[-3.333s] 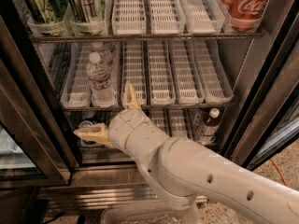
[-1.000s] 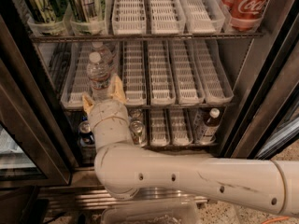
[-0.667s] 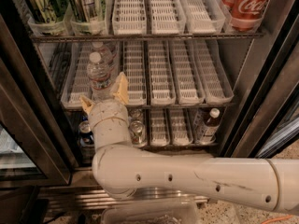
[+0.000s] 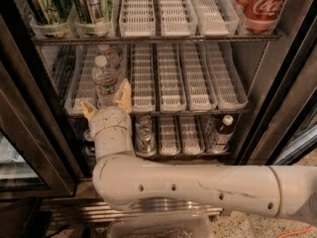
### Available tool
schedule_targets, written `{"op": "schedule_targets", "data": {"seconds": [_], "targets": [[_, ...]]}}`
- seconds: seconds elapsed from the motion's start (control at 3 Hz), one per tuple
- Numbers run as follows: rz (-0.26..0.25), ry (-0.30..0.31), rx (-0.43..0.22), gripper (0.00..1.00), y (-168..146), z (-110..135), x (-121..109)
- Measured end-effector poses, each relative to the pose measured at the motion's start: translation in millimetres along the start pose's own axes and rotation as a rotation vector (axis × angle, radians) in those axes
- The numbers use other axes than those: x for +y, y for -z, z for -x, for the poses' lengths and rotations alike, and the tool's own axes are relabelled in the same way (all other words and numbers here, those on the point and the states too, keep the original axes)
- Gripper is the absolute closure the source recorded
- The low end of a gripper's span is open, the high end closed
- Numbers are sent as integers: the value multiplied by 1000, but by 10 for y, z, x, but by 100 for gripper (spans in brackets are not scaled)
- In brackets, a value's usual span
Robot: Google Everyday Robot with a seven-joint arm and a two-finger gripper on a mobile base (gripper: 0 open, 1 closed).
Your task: Pick water bottle from middle shelf of fridge
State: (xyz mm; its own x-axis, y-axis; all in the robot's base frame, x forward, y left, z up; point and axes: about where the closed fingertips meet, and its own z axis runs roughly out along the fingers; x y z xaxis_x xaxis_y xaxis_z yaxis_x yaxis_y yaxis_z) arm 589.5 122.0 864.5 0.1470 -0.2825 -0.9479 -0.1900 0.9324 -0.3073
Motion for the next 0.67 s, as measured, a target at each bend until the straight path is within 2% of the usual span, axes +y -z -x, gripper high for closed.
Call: {"op": "schedule_targets", "data": {"seconds": [0.67], "targets": [[-19, -71, -30, 21, -154, -2, 22]]}}
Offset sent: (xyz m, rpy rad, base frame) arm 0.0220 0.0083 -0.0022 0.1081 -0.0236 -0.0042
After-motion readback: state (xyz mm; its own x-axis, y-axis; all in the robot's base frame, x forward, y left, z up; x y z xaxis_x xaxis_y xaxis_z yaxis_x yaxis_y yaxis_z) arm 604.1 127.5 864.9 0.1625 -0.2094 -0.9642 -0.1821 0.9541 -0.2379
